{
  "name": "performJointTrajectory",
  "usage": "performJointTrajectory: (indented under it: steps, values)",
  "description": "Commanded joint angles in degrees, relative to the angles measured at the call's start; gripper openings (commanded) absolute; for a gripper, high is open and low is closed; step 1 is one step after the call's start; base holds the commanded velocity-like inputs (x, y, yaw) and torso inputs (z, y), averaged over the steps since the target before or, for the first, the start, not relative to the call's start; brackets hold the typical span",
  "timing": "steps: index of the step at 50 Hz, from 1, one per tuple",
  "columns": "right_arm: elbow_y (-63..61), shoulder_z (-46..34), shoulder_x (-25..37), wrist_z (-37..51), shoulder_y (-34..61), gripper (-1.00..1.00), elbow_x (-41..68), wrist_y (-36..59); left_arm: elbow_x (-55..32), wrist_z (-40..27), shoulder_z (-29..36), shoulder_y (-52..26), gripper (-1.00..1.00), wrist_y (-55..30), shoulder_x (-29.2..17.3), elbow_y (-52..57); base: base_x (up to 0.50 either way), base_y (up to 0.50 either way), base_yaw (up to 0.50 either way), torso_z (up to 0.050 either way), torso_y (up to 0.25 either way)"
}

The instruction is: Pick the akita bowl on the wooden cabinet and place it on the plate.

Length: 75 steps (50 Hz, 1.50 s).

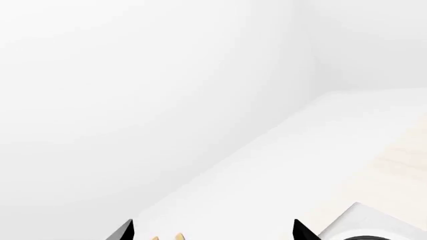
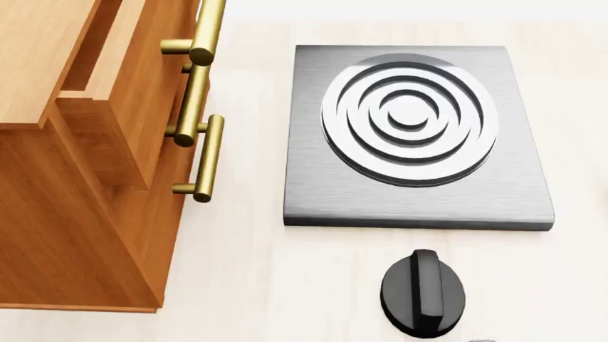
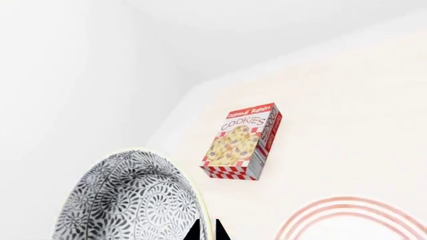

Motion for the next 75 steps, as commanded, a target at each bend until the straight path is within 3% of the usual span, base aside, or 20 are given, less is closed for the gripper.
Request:
performJointTrajectory:
  steps: [1,75]
  values:
    - [1.16,1.2,-1.01,-1.2,-0.43,-1.0,-0.25,-0.77,0.02,0.07,0.14,-0.01,1.0,0.31,0.11,-0.34,0.0,0.0,0.0,0.0,0.0]
    - [16.12,0.01,-7.81,-10.92,-4.42,-1.0,-6.99,-3.53,-0.81,-0.67,0.02,2.22,1.0,1.64,-0.85,-0.29,0.0,0.0,0.0,0.0,0.0]
